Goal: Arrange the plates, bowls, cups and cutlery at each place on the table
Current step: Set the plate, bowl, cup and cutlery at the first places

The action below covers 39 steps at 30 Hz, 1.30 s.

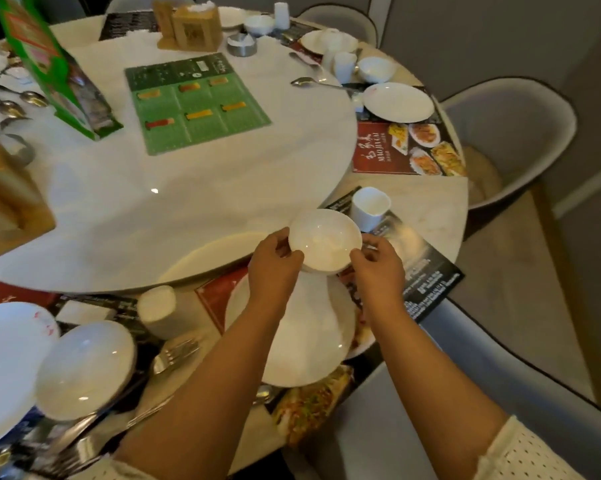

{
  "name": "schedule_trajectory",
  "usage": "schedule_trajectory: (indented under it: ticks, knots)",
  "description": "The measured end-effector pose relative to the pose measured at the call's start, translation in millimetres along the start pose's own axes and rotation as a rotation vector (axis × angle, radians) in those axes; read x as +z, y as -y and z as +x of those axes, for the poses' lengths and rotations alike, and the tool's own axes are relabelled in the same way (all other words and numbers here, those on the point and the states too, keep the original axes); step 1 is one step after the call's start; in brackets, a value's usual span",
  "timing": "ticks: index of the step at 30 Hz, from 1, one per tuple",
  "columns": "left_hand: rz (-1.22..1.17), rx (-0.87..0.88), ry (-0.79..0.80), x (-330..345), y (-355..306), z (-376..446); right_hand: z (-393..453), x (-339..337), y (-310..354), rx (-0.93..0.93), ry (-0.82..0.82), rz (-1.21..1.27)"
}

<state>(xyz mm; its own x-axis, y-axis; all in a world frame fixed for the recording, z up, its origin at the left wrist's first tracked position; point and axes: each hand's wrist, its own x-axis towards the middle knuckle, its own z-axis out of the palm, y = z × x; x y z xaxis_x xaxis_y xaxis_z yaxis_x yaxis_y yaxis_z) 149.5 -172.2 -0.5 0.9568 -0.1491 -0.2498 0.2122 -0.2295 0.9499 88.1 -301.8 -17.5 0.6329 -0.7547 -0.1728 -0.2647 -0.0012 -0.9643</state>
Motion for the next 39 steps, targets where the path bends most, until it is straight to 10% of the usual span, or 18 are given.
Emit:
schedule_trajectory:
  ticks: [26,31,39]
  knots:
    - [0.196,0.084,0.179,60,14,-26,15,-61,-38,0.109,-0.093,-0.108]
    - [0.284,0.081,0.037,30,24,-43,-26,-49,-41,0.165,-0.238,-0.082]
    - [0.406,0.0,-0.313,-30,62,-91,-81,-30,-55,0.164,-0.014,-0.155]
